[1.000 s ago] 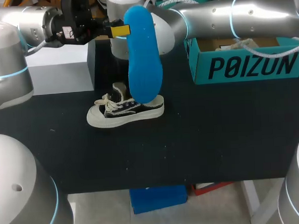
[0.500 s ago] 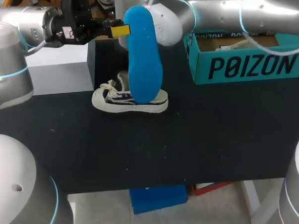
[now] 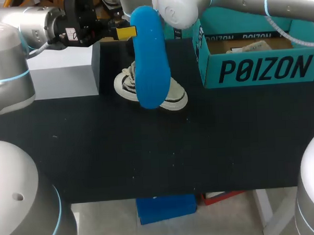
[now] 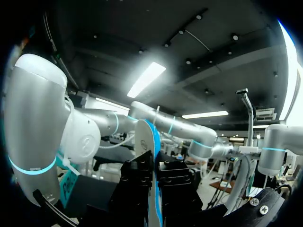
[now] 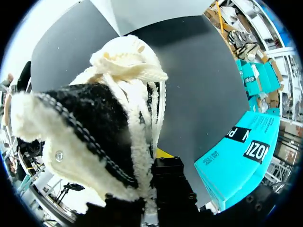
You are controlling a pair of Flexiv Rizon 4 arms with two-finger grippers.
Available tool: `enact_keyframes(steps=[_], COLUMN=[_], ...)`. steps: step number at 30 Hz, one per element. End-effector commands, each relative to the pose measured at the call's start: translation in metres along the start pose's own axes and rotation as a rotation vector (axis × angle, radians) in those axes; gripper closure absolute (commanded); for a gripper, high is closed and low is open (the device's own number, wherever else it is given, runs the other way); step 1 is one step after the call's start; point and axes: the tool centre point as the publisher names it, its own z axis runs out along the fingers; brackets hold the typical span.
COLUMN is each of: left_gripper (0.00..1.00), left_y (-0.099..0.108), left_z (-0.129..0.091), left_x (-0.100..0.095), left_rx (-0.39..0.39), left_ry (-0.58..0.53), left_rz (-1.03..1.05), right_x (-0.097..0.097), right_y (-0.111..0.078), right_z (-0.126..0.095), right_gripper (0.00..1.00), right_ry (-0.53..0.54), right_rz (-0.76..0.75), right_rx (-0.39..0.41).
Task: Take the shoe out of the shoebox, open the shoe tongue, remove and reinsert the insole, then place the shoe into the shoebox
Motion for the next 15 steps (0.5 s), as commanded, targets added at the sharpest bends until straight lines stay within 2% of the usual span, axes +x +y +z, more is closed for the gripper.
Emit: enact_keyframes(steps=[1, 8, 15], left_gripper=[1.0, 1.0, 1.0], left_y=[0.001, 0.001, 0.001], left_z=[0.0, 0.0, 0.0], left_x=[0.0, 0.0, 0.0], left_rx=[0.0, 0.0, 0.0], left_ry=[-0.001, -0.001, -0.001], left_rz=[0.002, 0.002, 0.002], right_x=[-0.001, -0.002, 0.005], right_y=[-0.028, -0.049, -0.058], right_z=[-0.007, -0.009, -0.012], right_gripper=[1.0, 1.0, 1.0], right_ry=[0.017, 0.034, 0.061], right_rz=[0.426, 0.746, 1.007], right_rx=[-0.03, -0.076, -0.143])
